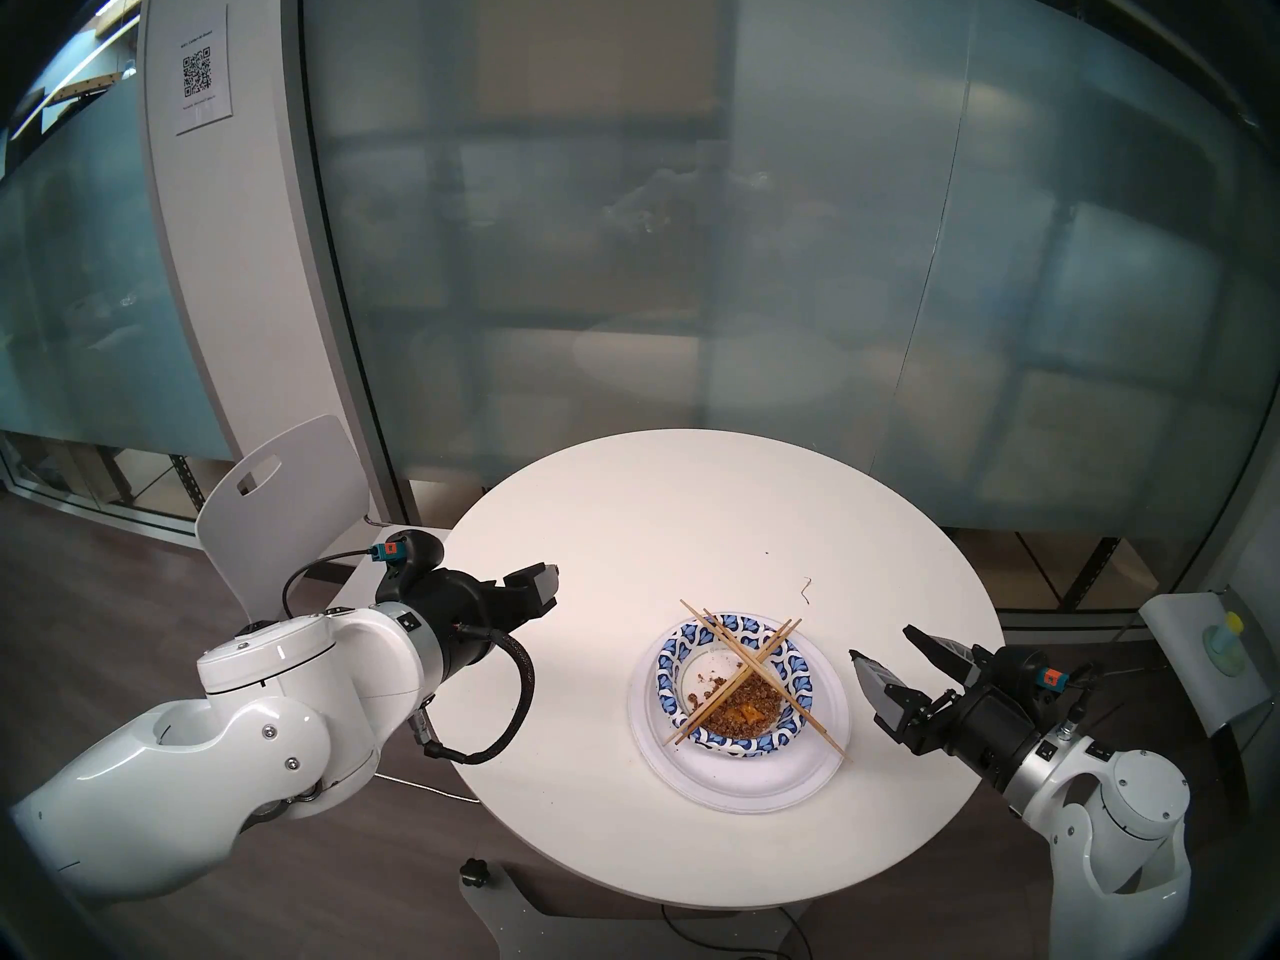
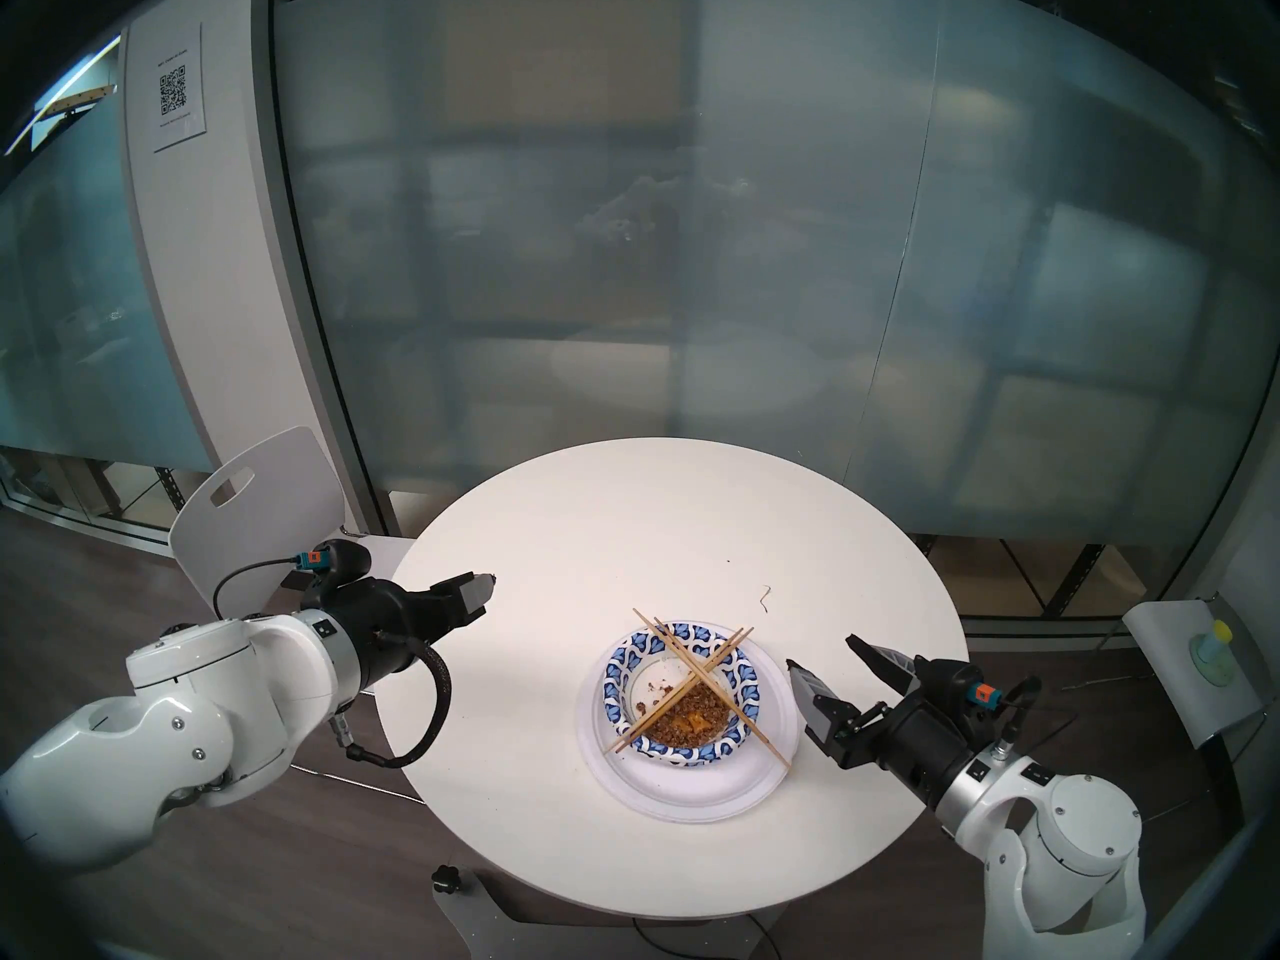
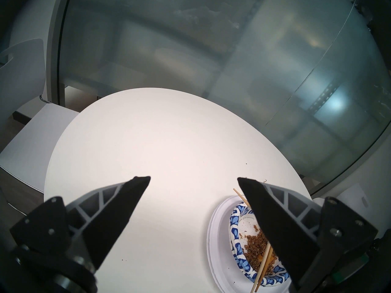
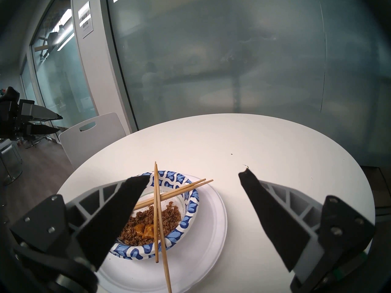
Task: Stack the plates into one stack
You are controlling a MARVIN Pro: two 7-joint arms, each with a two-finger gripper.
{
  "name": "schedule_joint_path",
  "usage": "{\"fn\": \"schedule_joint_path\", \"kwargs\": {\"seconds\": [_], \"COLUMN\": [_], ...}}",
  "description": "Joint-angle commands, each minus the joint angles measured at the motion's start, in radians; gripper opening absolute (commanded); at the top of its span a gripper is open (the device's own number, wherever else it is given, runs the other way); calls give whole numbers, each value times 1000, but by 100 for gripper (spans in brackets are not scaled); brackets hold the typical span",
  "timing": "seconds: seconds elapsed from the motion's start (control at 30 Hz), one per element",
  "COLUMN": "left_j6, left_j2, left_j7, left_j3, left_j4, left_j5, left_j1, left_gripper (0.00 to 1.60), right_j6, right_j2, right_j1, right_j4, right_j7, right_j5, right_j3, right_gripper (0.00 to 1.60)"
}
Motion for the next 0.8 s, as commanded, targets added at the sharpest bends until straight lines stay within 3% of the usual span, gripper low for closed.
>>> {"fn": "schedule_joint_path", "kwargs": {"seconds": [0.0,0.77], "left_j6": [-2,-2], "left_j2": [3,3], "left_j7": [-1,-2], "left_j3": [-10,-10], "left_j4": [-16,-16], "left_j5": [-1,-2], "left_j1": [-4,-4], "left_gripper": [160,160], "right_j6": [-9,-7], "right_j2": [-2,-10], "right_j1": [7,10], "right_j4": [-17,-17], "right_j7": [-1,8], "right_j5": [1,-6], "right_j3": [-2,1], "right_gripper": [160,160]}}
